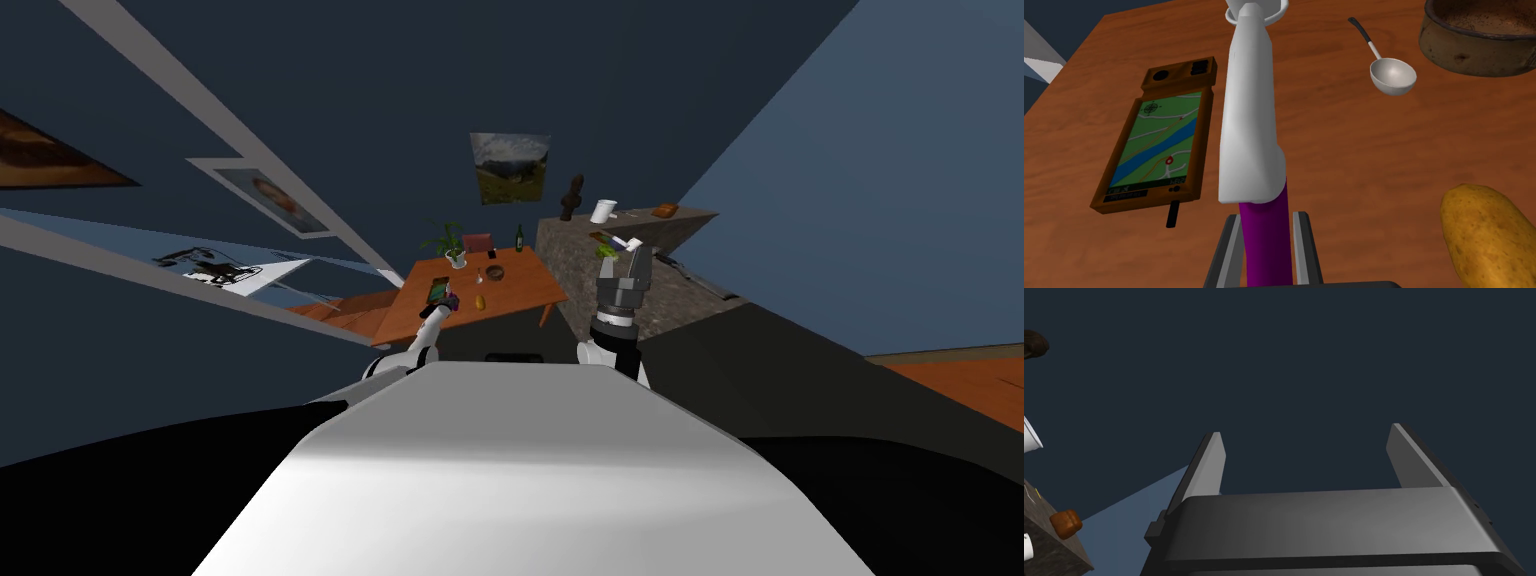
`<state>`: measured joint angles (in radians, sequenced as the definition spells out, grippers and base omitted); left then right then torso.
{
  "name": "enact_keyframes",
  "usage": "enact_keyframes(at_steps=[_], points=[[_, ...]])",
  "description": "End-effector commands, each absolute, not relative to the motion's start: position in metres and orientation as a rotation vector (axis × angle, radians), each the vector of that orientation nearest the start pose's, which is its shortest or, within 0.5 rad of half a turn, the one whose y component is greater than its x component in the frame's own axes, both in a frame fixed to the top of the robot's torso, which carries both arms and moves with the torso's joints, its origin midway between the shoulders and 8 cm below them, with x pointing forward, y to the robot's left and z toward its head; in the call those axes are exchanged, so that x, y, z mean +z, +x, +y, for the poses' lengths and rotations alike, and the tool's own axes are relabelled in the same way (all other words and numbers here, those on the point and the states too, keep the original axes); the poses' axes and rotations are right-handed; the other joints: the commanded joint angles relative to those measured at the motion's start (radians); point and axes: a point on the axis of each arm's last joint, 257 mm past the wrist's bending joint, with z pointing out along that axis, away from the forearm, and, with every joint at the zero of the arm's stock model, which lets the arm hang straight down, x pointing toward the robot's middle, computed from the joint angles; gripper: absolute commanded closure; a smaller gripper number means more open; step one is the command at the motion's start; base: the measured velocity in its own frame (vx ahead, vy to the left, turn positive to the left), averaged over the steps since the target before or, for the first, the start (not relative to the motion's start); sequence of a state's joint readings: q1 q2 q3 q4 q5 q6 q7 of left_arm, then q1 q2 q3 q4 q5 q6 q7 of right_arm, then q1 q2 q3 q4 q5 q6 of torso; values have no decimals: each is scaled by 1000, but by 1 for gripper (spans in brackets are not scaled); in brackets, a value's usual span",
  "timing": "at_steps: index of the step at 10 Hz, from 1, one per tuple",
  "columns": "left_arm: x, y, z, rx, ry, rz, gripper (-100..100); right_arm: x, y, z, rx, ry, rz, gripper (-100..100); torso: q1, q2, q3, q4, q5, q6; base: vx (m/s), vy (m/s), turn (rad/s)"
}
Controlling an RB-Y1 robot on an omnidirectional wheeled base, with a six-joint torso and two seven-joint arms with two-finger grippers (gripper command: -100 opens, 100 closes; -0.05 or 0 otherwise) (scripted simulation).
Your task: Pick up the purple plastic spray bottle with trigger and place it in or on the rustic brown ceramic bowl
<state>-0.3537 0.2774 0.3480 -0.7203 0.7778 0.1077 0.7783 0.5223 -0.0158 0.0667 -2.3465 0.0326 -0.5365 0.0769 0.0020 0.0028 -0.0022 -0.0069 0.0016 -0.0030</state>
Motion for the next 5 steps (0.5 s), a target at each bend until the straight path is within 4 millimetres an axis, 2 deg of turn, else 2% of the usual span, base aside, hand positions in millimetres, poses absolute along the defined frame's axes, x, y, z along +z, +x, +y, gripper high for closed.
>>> enact_keyframes(at_steps=[1, 2, 3, 5], points=[[-414, 537, 457, -1436, -2525, -216, 100, 52, 325, -251, 1289, 541, 602, 0, 0, 0, 0, 0, 0, 0, -47, -63, -90], [-413, 534, 472, -1419, -2521, -245, 100, 52, 325, -251, 1288, 541, 602, 0, 0, 0, 0, 0, -1, -2, -53, -69, -136], [-413, 534, 472, -1419, -2521, -245, 100, 52, 325, -251, 1289, 541, 602, 0, 0, 1, 1, 0, 0, -1, -43, -41, -80], [-408, 528, 502, -1388, -2515, -306, 100, 52, 325, -251, 1289, 541, 602, 0, 1, 0, 1, 1, 0, -1, -47, -64, -219]])
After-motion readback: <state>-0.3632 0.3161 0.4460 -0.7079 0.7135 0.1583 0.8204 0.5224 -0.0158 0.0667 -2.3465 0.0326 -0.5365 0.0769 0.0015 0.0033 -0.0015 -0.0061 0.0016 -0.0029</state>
